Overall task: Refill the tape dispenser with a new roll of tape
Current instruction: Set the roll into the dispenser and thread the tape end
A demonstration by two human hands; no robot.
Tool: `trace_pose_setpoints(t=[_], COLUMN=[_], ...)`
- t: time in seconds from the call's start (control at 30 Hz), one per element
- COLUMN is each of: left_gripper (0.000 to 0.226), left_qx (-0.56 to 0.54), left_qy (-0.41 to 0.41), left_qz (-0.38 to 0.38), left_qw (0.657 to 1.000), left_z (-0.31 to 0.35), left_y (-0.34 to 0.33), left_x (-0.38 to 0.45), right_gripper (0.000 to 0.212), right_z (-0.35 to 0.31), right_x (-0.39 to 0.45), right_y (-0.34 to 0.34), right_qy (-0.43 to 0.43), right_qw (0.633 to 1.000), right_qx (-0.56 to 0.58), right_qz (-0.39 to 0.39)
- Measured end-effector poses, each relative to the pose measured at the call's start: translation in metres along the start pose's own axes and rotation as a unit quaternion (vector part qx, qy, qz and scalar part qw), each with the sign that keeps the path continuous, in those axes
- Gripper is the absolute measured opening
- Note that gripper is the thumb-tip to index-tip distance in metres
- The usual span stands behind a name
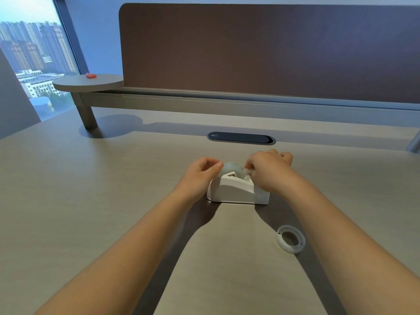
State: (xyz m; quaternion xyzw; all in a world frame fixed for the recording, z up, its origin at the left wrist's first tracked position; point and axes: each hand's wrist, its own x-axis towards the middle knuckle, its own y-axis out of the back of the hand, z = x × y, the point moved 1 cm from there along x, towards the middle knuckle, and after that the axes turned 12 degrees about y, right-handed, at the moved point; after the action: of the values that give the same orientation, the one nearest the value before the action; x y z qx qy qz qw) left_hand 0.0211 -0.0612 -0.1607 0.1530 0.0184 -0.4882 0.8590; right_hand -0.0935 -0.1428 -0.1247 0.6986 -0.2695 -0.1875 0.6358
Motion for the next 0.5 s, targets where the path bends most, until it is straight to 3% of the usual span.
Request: trace_pose_setpoints(t=[0.13, 0.27, 0.37, 0.5], left_gripper=[0.023, 0.019, 0.026, 0.042], left_qx=[0.004, -0.005, 0.003, 0.047], left_qy=[0.003, -0.002, -0.009, -0.031], left_qz=[0.004, 0.006, 0.013, 0.011], left_qw=[1.000, 1.000, 1.000, 0.998], left_z=[-0.002, -0.001, -0.002, -0.008], left_y=[0.000, -0.002, -0.003, -0.006], left_x=[0.001, 0.000, -0.002, -0.005], right_gripper=[0.032, 0.031, 0.047, 0.040], right_z=[0.002, 0.010, 0.019, 0.038], right_x=[0.000, -0.003, -0.008, -0.017], right_y=[0.003, 0.003, -0.001, -0.006], right_qy=[-0.011, -0.034, -0.072, -0.121], right_qw=[0.998, 0.981, 0.945, 0.879], right_qx=[0.006, 0.146, 0.282, 0.426], right_qz=[0.059, 0.120, 0.148, 0.179])
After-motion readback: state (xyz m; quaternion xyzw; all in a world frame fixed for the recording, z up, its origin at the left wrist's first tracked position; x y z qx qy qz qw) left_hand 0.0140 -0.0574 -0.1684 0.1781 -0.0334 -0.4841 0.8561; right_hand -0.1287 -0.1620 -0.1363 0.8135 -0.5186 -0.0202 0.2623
